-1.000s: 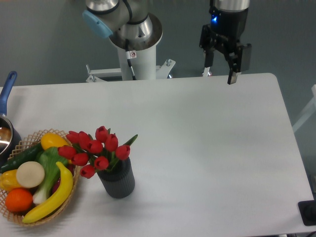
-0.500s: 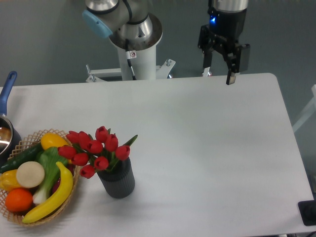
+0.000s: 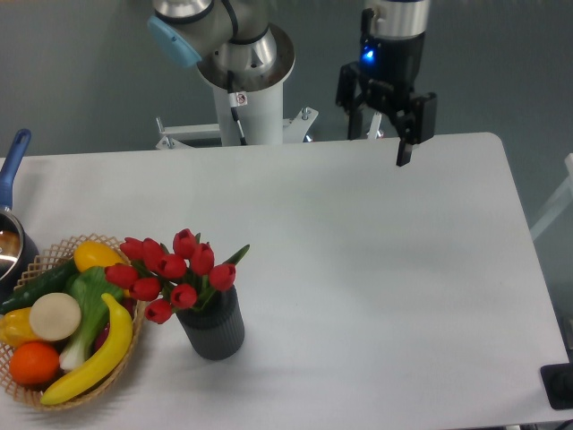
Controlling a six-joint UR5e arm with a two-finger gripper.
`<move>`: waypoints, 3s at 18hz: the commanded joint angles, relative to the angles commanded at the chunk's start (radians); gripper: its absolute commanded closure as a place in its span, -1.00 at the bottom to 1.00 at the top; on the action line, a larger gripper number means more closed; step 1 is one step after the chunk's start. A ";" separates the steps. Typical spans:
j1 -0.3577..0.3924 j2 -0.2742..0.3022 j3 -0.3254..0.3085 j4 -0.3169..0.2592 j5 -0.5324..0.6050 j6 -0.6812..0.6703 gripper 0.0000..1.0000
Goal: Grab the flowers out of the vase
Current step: 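Move the open gripper down toward the red tulips in the black vase, then lower the gripper around the tulip stems and close it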
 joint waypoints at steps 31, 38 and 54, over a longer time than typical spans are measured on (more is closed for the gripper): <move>-0.169 -0.189 -0.108 0.166 -0.423 -0.177 -1.00; -0.201 -0.235 -0.088 0.225 -0.431 -0.236 -1.00; -0.242 -0.305 -0.043 0.242 -0.509 -0.325 -1.00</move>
